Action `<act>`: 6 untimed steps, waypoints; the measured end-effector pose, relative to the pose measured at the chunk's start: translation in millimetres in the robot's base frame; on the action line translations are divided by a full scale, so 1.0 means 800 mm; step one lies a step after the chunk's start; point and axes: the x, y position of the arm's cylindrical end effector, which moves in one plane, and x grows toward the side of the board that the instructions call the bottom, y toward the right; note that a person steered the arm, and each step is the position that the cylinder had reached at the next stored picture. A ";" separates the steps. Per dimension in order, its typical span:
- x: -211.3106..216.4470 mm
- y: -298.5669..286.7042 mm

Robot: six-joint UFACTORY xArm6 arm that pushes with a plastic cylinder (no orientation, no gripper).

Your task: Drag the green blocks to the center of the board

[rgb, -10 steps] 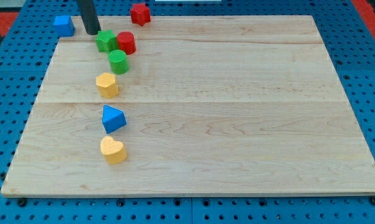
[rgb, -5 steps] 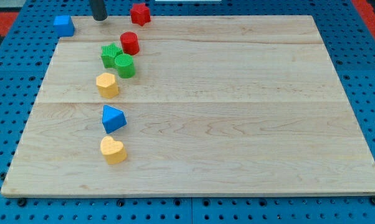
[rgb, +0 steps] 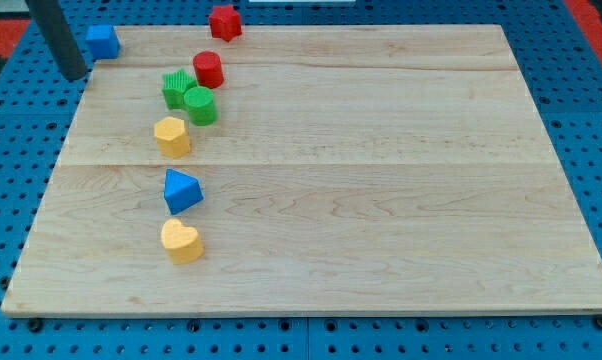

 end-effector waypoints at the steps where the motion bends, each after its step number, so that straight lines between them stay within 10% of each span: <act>1: -0.010 0.025; 3: 0.083 0.149; 6: 0.054 0.193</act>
